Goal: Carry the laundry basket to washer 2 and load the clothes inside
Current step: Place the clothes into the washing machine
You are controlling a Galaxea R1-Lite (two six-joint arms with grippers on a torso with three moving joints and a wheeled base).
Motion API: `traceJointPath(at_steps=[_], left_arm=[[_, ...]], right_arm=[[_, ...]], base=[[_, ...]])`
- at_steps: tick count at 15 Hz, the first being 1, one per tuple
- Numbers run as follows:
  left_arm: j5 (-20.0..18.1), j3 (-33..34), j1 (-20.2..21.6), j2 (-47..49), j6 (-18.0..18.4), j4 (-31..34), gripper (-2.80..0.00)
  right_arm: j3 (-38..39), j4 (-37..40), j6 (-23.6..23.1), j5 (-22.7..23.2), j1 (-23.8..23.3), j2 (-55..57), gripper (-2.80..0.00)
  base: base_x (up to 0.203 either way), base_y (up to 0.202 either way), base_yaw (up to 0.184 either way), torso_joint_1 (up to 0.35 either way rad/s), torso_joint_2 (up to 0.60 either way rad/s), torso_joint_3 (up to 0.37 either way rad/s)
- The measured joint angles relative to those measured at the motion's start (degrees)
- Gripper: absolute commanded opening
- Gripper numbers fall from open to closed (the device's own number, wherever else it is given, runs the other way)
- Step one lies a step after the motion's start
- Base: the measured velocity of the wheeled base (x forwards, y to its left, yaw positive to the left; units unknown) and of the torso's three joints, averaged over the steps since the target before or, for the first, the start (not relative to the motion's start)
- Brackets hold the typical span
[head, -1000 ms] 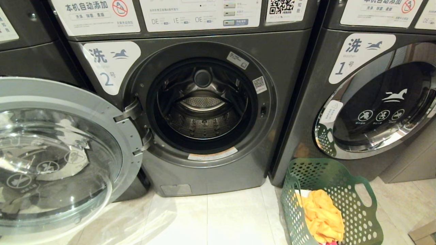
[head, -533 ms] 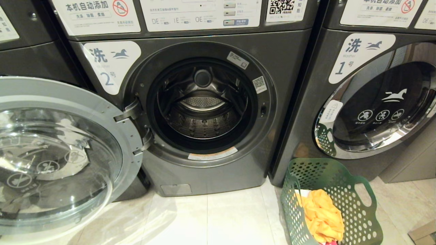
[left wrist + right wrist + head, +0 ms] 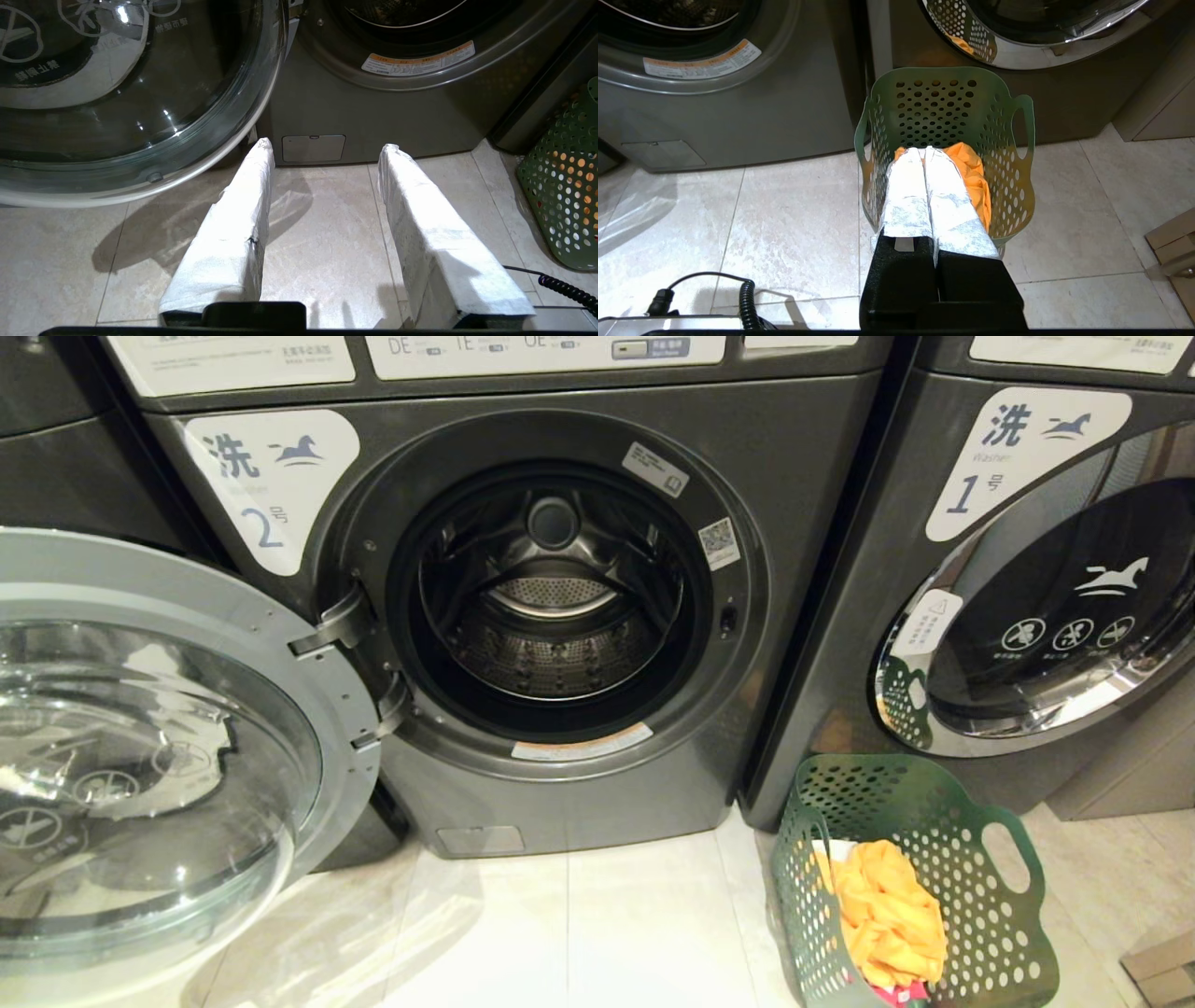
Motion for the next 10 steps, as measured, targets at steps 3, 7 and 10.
traceJointPath(at_steps=[3, 7, 10], left_arm=[[0.0, 0.0, 0.0, 0.0, -0.02, -0.03, -2.8], [0.0, 0.0, 0.0, 0.0, 0.04, -0.05, -2.8], [0.0, 0.0, 0.0, 0.0, 0.04, -0.05, -2.8]], right_arm=[[0.0, 0.02, -0.02, 0.0, 0.0, 0.01, -2.8], [0.0, 0.03, 0.0, 0.0, 0.07, 0.02, -2.8], [0.0, 0.05, 0.0, 0.0, 0.07, 0.02, -2.8]], base=[[0.0, 0.0, 0.0, 0.001, 0.0, -0.199], [0.0, 0.0, 0.0, 0.003, 0.0, -0.2], [0.0, 0.0, 0.0, 0.005, 0.0, -0.196]])
